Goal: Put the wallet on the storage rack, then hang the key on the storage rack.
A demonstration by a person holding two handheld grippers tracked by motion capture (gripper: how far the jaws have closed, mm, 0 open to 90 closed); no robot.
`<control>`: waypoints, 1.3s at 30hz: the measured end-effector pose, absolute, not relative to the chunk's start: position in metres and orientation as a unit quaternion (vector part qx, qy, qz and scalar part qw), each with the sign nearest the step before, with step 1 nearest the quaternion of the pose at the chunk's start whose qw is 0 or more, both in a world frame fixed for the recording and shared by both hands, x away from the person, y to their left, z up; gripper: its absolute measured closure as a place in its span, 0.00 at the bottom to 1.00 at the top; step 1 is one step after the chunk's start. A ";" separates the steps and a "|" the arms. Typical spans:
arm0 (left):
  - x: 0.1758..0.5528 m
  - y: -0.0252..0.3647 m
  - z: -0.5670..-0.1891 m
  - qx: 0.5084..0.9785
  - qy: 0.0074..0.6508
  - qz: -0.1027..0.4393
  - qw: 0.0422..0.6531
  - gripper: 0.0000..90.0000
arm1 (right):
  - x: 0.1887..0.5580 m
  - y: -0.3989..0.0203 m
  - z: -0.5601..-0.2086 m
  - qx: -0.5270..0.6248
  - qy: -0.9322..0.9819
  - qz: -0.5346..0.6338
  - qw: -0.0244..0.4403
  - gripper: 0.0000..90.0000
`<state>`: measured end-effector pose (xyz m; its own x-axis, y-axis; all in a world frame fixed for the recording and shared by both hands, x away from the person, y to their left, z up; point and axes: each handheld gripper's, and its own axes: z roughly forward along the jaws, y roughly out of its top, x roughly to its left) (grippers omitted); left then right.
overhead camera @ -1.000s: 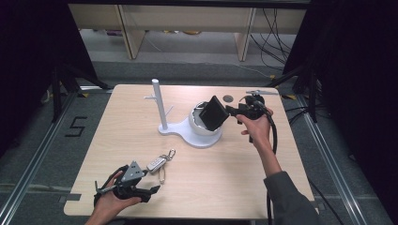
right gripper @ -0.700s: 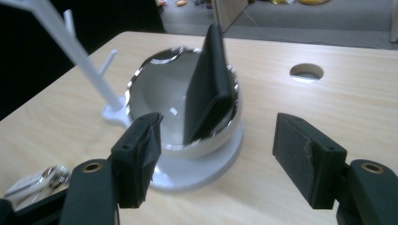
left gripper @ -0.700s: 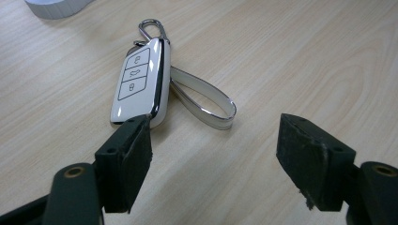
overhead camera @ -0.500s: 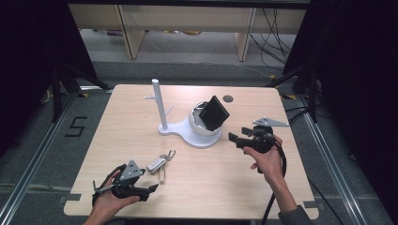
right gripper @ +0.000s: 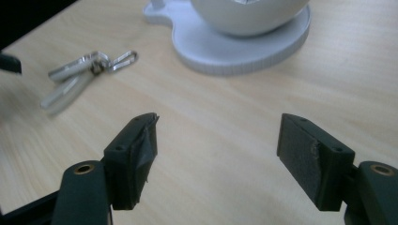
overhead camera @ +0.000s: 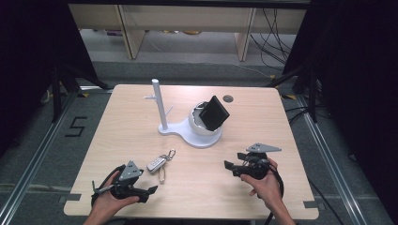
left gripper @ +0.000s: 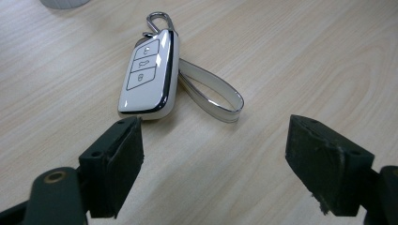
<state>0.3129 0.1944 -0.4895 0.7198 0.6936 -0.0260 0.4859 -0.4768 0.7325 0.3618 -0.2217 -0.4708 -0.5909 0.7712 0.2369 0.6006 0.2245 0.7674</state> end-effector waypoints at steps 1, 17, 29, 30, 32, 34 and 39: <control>0.314 0.194 -0.488 0.843 0.355 0.140 0.379 0.21 | 0.358 -0.222 -0.474 0.438 0.782 0.432 0.099 0.33; 0.332 0.183 -0.482 0.836 0.368 0.145 0.380 0.19 | 0.318 -0.214 -0.489 0.412 0.812 0.408 0.072 0.29; 0.374 0.152 -0.465 0.850 0.361 0.143 0.355 0.19 | 0.314 -0.219 -0.491 0.415 0.808 0.412 0.069 0.28; 0.377 0.150 -0.463 0.853 0.358 0.144 0.351 0.19 | 0.314 -0.217 -0.491 0.417 0.805 0.417 0.063 0.28; 0.386 0.145 -0.459 0.861 0.350 0.143 0.339 0.20 | 0.314 -0.217 -0.490 0.415 0.807 0.415 0.063 0.28; 0.396 0.141 -0.456 0.866 0.349 0.141 0.328 0.22 | 0.314 -0.218 -0.490 0.414 0.810 0.409 0.071 0.28; 0.421 0.130 -0.450 0.902 0.313 0.144 0.261 0.35 | 0.313 -0.216 -0.490 0.417 0.804 0.419 0.061 0.28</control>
